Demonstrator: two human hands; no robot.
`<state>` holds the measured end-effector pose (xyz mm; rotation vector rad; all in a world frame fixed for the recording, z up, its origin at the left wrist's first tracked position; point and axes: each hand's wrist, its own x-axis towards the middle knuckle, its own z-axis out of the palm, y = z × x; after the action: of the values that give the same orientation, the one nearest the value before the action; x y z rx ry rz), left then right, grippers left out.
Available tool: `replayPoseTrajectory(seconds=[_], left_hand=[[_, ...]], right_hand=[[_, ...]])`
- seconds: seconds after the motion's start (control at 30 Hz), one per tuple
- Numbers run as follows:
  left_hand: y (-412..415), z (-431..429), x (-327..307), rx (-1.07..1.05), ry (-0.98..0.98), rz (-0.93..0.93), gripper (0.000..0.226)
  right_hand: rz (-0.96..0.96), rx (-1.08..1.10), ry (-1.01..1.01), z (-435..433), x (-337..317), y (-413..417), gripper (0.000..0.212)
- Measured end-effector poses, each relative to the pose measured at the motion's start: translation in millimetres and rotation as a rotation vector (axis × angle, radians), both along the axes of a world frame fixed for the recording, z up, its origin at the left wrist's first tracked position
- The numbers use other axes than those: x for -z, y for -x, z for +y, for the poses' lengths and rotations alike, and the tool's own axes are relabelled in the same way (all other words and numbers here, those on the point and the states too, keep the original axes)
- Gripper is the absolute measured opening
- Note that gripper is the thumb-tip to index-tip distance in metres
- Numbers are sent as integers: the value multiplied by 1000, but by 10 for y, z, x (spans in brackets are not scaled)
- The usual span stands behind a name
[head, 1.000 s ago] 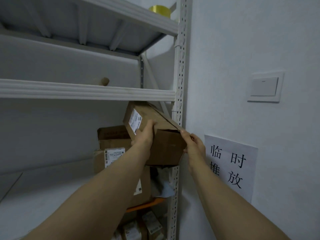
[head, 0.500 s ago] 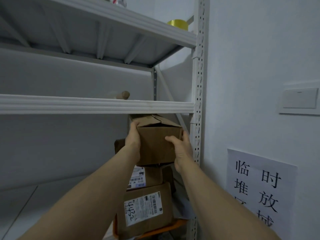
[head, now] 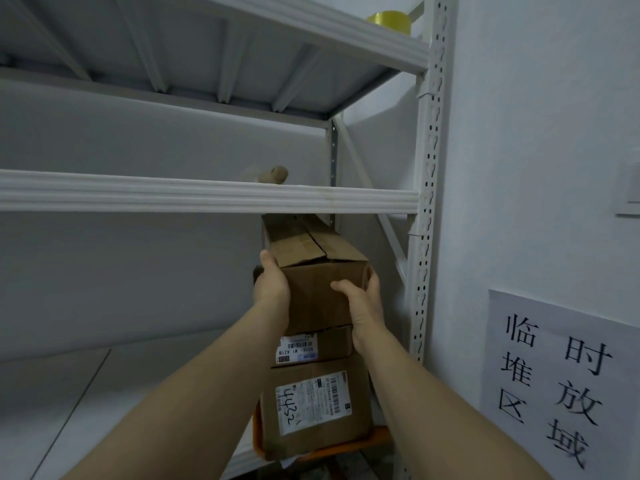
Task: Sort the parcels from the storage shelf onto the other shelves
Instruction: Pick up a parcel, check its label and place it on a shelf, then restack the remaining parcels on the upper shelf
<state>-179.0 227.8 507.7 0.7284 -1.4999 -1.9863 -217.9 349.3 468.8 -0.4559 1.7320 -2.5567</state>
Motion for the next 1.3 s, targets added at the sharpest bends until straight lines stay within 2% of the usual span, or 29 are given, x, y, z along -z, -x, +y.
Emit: replayPoseTrajectory(seconds=[0.1,0.3,0.5,0.6,0.67,0.87,1.0,1.17,1.3], left_hand=[[4,-31,47,-30,22,-1,81],[15,11,126,-98,26,66,89],[27,30,174,-208,-5,79,75],[-21,8,318,-356,-71,-23,61],[-95,18,470,-434,-71,-129,58],[-309,187,999,-456,-59,-342,57],[-336,209,1377,-432,-213,-343,66],[-302,344,1548,-343,-367,-356,76],[9,239,1895,-239,-389,-373,109]], right_hand=[[-22,4,-30,10,23,-33,110],[0,6,-89,118,92,-58,98],[-48,24,-72,209,125,-98,85],[-113,101,-18,270,199,-66,68],[-180,166,-29,325,284,-37,48],[-420,251,-81,621,700,-13,37],[-570,278,-118,744,1035,17,43],[-683,237,-207,802,1409,92,28],[-723,163,-195,796,1566,175,38]])
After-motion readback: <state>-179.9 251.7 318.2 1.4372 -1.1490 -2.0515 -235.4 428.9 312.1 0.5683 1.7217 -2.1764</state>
